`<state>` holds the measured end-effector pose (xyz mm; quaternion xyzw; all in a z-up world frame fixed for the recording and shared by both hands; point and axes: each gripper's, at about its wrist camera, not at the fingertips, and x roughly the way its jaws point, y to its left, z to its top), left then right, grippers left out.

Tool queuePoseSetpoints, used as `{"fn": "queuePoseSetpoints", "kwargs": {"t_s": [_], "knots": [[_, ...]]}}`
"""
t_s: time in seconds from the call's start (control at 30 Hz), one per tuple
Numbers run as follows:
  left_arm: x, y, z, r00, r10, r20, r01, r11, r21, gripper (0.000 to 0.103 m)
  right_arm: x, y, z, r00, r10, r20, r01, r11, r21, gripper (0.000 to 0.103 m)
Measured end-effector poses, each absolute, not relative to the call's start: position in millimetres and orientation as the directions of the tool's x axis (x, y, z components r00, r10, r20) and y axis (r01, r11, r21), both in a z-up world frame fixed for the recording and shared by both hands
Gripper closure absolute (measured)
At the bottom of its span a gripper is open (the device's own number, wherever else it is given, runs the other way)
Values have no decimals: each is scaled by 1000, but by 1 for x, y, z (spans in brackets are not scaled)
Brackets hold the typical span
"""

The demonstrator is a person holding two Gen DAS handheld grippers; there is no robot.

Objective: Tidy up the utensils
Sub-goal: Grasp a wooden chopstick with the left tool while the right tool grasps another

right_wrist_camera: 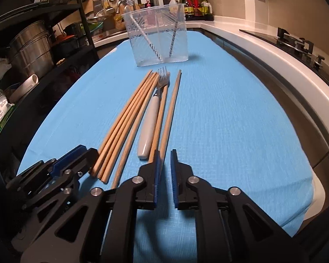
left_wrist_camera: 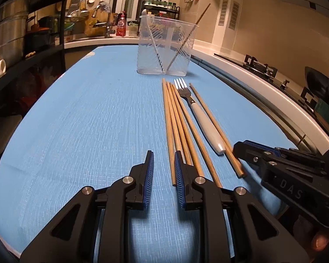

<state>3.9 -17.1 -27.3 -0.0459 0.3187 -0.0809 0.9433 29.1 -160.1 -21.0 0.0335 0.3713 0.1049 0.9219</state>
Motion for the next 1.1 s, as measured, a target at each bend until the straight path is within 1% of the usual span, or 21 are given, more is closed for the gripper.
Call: {"fn": "queuePoseSetpoints", "kwargs": {"t_s": [0.13,0.27,0.33,0.37,0.4,0.43,0.53,0.7,0.77,1.1], "knots": [[3,-22,-27,787,-166,-594,130,986,-103,83,31,-159,-24,688,230,-689,-171,973,155,88],[3,-23,-27,789,-160,-594,131,987,-92,83,30,-155,-23,688,214,-693,-182,976,121,87],[2,-25,-27,791,-152,-593,133,988,-77,84,30,-156,-23,689,206,-695,-176,978,116,89],[2,-25,-28,792,-148,-592,132,989,-71,91,30,-157,-23,690,202,-695,-172,979,114,92],[2,-24,-28,793,-143,-592,128,989,-67,95,30,-158,-23,692,193,-695,-164,980,108,96],[2,-23,-28,794,-138,-592,123,990,-66,98,30,-159,-23,693,188,-696,-158,982,107,96],[2,-19,-28,798,-122,-591,102,993,-67,98,31,-161,-23,700,162,-696,-137,986,93,96],[2,-5,-26,814,-24,-580,1,999,-41,98,34,-172,-23,710,102,-697,-71,995,73,96],[3,3,-26,811,-2,-585,-34,998,-51,98,35,-177,-22,710,95,-698,-52,995,83,96],[4,5,-28,812,9,-584,-44,998,-45,98,36,-175,-23,712,95,-695,-48,995,86,94]]}}
